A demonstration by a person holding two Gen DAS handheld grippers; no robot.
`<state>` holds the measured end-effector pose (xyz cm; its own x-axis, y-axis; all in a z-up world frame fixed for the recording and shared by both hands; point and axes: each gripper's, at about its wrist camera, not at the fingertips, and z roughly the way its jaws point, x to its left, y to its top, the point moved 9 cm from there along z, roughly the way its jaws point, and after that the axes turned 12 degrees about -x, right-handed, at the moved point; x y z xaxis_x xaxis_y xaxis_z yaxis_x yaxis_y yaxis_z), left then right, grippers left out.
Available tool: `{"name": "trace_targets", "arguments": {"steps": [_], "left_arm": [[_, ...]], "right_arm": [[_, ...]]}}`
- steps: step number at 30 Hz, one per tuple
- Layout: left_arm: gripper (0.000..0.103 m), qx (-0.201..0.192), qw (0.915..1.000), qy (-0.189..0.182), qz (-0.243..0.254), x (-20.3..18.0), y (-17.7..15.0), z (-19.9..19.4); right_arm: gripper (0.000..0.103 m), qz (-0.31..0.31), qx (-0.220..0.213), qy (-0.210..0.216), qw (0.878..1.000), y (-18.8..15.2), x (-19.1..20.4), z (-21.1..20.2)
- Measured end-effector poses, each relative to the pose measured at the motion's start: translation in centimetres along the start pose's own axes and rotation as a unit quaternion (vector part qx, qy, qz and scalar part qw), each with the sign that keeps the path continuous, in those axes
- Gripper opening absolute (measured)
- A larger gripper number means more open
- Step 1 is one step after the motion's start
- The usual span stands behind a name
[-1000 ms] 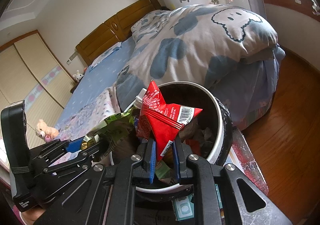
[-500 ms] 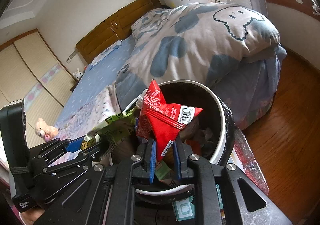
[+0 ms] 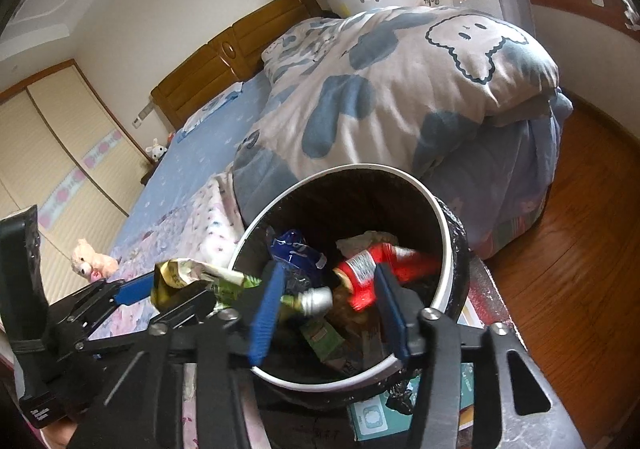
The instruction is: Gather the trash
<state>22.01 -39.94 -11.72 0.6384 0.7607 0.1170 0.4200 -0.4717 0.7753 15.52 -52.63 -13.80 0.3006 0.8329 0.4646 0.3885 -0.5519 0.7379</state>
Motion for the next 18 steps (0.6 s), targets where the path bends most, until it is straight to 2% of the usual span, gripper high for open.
{"name": "trace_targets", "arguments": {"steps": [3,7,9,11,18], "left_arm": [[0.066,-0.012,0.9998,0.0,-0.018,0.8,-0.1,-1.3],[0.069,-0.029,0.9984,0.002,-0.049,2.4,-1.2,-3.5],[0.069,-0.032,0.9975,0.006,-0.062,3.0,-2.0,-4.4],[0.069,-0.035,0.9962,0.009,-0.079,3.9,-3.0,-5.4],[0.071,-0.054,0.9904,0.031,-0.124,6.7,-7.1,-9.3]], "right_arm": [[0.059,-0.001,-0.003,-0.002,1.0,0.0,0.2,-0.5],[0.071,0.001,-0.015,-0.003,1.0,-0.1,0.7,-1.7],[0.073,0.0,-0.023,-0.006,1.0,-0.3,1.0,-2.5],[0.078,0.0,-0.029,-0.006,1.0,-0.6,1.5,-3.2],[0.088,-0.014,-0.045,0.005,0.999,-3.1,4.9,-5.5]]}}
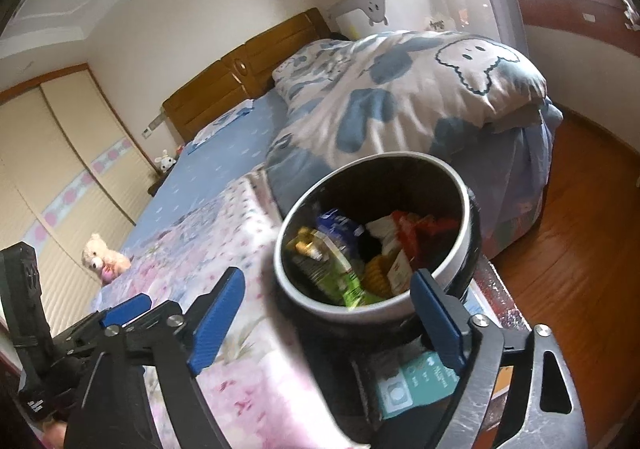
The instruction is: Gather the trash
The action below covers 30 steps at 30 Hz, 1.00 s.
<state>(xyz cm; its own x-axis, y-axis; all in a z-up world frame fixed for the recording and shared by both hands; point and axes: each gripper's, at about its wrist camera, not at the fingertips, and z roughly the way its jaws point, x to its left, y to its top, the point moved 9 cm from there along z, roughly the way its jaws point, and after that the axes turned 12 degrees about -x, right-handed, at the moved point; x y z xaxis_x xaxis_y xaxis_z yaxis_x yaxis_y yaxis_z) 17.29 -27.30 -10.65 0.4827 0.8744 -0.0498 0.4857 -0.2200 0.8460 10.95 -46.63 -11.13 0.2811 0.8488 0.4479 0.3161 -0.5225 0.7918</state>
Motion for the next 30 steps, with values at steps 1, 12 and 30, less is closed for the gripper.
{"name": "trace_targets", "arguments": {"steps": [1,12,30], "left_arm": [[0.071,-0.002,1.0,0.003,-0.004,0.4,-0.2,-0.4],[0.077,-0.075,0.9944,0.059,-0.044,6.2,-0.8,-6.7],[0.103,-0.205,0.9617,0.181,-0.014,9.7,0.5,-13.6]], "right_arm": [[0.088,-0.002,-0.001,0.002,1.0,-0.2,0.3,-0.2],[0.093,-0.061,-0.041,0.032,0.997,-1.8,6.5,-3.1],[0.103,-0.153,-0.138,0.051,0.977,-0.7,11.9,-4.8]]}}
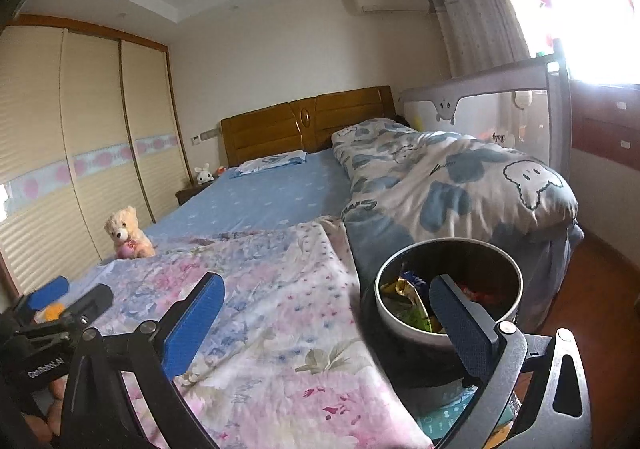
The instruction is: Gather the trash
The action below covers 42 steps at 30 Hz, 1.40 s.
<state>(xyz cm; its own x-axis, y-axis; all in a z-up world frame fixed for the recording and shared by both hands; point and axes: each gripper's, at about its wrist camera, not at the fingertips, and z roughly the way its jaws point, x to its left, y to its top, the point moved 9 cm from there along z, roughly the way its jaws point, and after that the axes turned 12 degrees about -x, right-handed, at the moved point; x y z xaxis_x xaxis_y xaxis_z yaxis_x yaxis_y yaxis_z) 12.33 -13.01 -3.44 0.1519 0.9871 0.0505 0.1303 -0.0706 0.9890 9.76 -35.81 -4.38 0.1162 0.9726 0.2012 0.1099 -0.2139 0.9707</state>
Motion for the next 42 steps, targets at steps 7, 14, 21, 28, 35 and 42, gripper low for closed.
{"name": "trace_targets", "arguments": {"steps": [7,14,21,28,35,42], "left_arm": [[0.103,0.001,0.9998,0.016,0.007,0.6,-0.6,0.3],[0.103,-0.002,0.9997,0.026,0.004,1.3,-1.0,0.3],[0.103,0.003,0.9996,0.026,0.004,1.3,-1.5,0.5],[0.103,0.001,0.9995,0.032,0.005,1.6,-1.4,0.6],[0.103,-0.001,0.9994,0.033,0.008,1.6,-1.4,0.6],[0.103,-0.004,0.9995,0.03,0.007,1.6,-1.4,0.4]], "right_arm": [[0.103,-0.021,-0.005,0.002,1.0,-1.3,0.7,0.5],[0.103,-0.037,-0.008,0.007,0.999,-1.6,1.5,1.0],[0.103,-0.036,-0.006,0.01,0.999,-1.7,1.9,1.3],[0.103,-0.031,-0.004,0.011,0.999,-1.8,1.8,1.4],[0.103,-0.029,-0.003,0.013,0.999,-2.1,1.9,1.4],[0.103,-0.025,-0.001,0.013,1.0,-2.2,1.9,1.3]]}}
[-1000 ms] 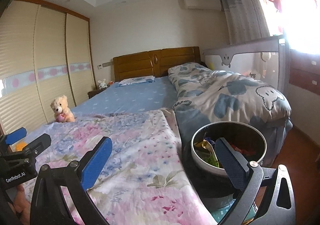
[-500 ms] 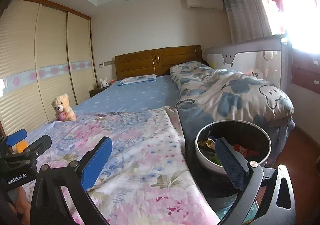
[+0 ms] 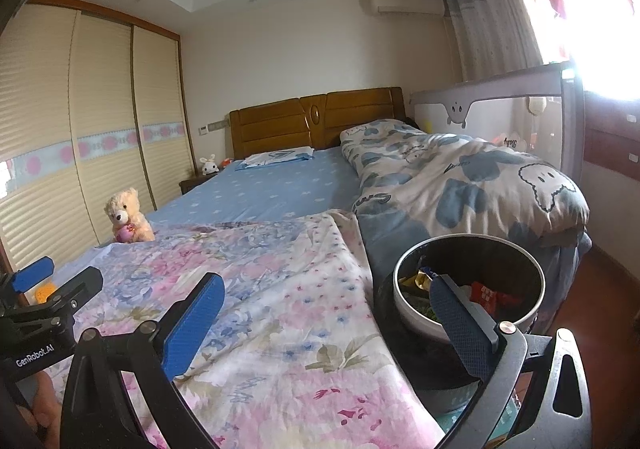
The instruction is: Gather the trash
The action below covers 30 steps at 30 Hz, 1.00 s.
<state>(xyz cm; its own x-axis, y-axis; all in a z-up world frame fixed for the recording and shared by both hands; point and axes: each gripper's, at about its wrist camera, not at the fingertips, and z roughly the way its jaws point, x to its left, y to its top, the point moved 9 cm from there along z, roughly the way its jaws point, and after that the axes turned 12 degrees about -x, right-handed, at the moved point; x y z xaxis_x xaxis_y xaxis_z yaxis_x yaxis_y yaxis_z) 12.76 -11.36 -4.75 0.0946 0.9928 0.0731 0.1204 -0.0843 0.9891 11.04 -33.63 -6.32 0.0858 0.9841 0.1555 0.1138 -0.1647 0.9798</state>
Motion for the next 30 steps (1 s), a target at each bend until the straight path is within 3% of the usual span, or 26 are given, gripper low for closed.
{"name": "trace_targets", "arguments": {"steps": [30], "left_arm": [[0.103,0.005,1.0,-0.004,-0.001,-0.52,0.04,-0.15]], "right_arm": [[0.103,0.003,0.0,0.004,1.0,0.18,0.47,-0.23]]}}
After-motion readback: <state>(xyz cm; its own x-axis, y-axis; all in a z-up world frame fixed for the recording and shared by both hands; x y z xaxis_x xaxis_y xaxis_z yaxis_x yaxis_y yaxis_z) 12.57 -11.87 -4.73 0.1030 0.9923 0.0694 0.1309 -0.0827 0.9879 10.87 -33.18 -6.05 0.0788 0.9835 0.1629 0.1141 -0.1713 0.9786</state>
